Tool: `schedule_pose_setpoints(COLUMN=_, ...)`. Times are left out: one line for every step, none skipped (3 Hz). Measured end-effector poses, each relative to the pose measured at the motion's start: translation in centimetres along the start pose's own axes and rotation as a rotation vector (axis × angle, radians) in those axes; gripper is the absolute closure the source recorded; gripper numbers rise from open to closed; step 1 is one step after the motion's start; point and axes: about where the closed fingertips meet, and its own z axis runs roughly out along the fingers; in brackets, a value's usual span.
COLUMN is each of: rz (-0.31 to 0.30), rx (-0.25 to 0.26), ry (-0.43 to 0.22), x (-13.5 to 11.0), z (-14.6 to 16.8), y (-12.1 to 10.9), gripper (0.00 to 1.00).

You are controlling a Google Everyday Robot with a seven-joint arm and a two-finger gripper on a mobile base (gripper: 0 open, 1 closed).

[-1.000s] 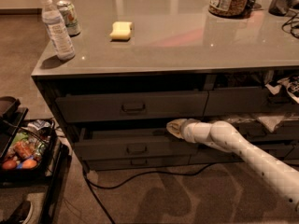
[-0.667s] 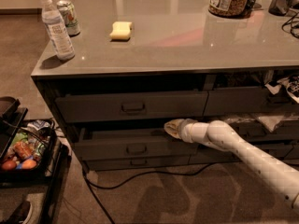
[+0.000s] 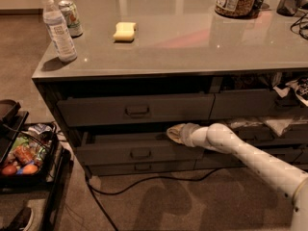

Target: Open middle drawer

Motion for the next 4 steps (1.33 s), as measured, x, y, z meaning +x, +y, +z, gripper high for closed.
schedule_pose_setpoints(rz=-0.002, rx=-0.018, ry=0.016, x=0.8, z=0.8, y=0.9, gripper=1.00)
schedule_pose_setpoints(rz=-0.015, rx=-0.055, ry=0.023, x=1.2, z=1.5, y=1.7, gripper=1.00)
schedule_pose_setpoints(rz=0.070, rx=-0.118, ry=-0.004, x=2.7, z=2.7, y=3.2, gripper=1.00)
schedule_pose_setpoints(rz=0.185, rx=-0.172, ry=-0.062, x=4.1, z=2.5, y=3.5, gripper=1.00)
